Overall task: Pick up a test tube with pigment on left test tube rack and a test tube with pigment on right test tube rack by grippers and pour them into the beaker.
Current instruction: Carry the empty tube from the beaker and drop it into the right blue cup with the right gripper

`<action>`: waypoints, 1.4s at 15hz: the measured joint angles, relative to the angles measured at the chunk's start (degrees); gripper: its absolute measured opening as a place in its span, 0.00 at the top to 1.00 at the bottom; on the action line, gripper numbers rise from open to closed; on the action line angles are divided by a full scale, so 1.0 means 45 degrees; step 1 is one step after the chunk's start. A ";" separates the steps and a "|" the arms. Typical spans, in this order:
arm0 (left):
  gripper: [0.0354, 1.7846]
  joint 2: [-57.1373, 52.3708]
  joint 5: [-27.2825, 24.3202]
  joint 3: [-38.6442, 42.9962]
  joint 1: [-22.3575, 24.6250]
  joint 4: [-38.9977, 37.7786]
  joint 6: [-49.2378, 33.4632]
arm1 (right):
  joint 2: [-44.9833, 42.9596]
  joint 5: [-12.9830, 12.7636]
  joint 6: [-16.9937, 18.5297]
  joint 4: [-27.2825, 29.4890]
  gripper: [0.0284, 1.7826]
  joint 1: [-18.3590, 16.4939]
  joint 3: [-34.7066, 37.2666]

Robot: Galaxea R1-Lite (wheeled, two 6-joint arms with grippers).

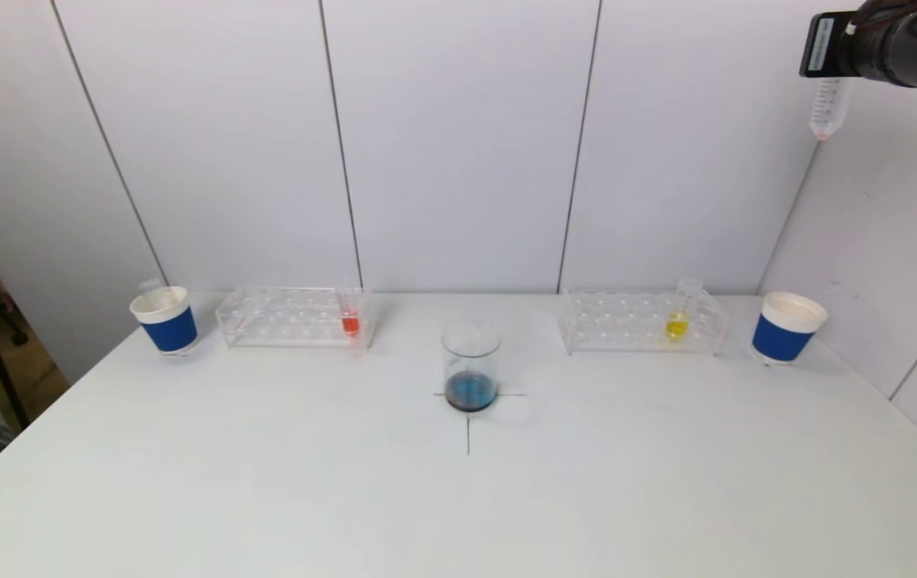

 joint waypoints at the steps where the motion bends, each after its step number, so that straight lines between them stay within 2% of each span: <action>1: 0.01 0.0000 0.0000 0.0000 0.0000 0.0000 0.0000 | 0.0046 0.0024 0.0116 0.0000 0.74 -0.0268 0.0005; 6: 0.01 0.0000 0.0000 0.0000 0.0000 0.0000 -0.0005 | 0.0439 0.0190 0.0455 -0.0035 0.74 -0.1509 0.0108; 11: 0.01 0.0000 0.0000 0.0000 0.0005 0.0000 0.0000 | 0.1070 0.0691 0.0764 -0.0135 0.74 -0.2544 0.0116; 21: 0.01 0.0000 0.0000 0.0000 0.0000 0.0000 0.0000 | 0.2110 0.0699 0.1658 -0.0184 0.74 -0.2888 0.0512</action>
